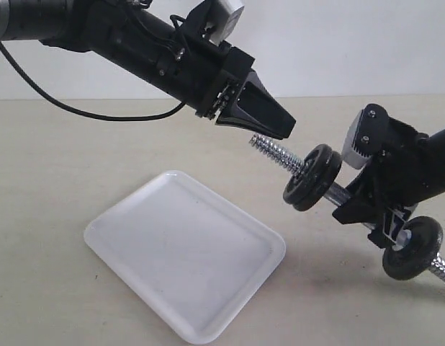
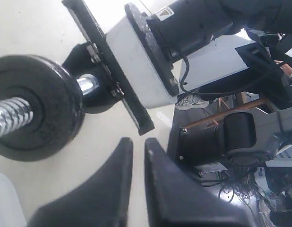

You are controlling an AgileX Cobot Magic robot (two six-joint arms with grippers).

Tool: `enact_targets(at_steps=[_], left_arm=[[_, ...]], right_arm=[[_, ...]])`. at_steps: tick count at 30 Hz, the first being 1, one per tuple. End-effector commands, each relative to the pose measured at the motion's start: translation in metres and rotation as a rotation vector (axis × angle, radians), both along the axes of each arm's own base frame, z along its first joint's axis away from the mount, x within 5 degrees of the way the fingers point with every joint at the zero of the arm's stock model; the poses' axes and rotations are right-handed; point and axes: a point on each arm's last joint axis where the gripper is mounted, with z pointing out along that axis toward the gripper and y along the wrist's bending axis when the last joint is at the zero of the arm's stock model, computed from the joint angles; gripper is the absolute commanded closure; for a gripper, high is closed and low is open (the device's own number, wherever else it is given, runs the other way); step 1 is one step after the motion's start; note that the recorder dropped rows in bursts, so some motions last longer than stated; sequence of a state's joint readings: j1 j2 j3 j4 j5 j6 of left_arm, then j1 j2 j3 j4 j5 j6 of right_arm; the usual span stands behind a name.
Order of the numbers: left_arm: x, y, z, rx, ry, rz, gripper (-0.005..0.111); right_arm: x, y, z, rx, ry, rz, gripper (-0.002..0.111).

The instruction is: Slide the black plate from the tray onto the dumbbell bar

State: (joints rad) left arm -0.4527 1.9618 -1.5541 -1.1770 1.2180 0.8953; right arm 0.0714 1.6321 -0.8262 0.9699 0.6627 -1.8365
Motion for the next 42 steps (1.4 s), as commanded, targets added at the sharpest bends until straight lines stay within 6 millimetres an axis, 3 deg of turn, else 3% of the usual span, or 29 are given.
enact_targets(at_steps=[1, 7, 15, 18, 27, 32, 42], left_arm=[[-0.001, 0.002, 0.006, -0.005, -0.011, 0.002, 0.102], [-0.005, 0.008, 0.011, 0.065, -0.079, -0.026, 0.102], [-0.024, 0.024, 0.049, 0.131, -0.245, -0.051, 0.102], [-0.027, 0.026, 0.055, 0.133, -0.255, -0.045, 0.102], [-0.04, 0.032, 0.078, 0.123, -0.303, -0.029, 0.102], [-0.049, 0.037, 0.094, 0.109, -0.343, -0.023, 0.102], [-0.068, 0.046, 0.121, 0.074, -0.408, -0.01, 0.102]], right_arm=[[0.028, 0.009, 0.054, 0.417, -0.043, -0.383, 0.108], [0.032, 0.004, 0.049, 0.407, -0.018, -0.48, 0.108], [0.039, 0.002, 0.029, 0.395, 0.072, -0.555, 0.108], [0.045, 0.002, 0.022, 0.352, 0.131, -0.555, 0.108], [0.079, 0.005, 0.033, 0.29, 0.262, -0.554, 0.108], [0.086, 0.008, 0.021, 0.272, 0.354, -0.54, 0.108], [0.089, 0.011, 0.007, 0.261, 0.38, -0.539, 0.108]])
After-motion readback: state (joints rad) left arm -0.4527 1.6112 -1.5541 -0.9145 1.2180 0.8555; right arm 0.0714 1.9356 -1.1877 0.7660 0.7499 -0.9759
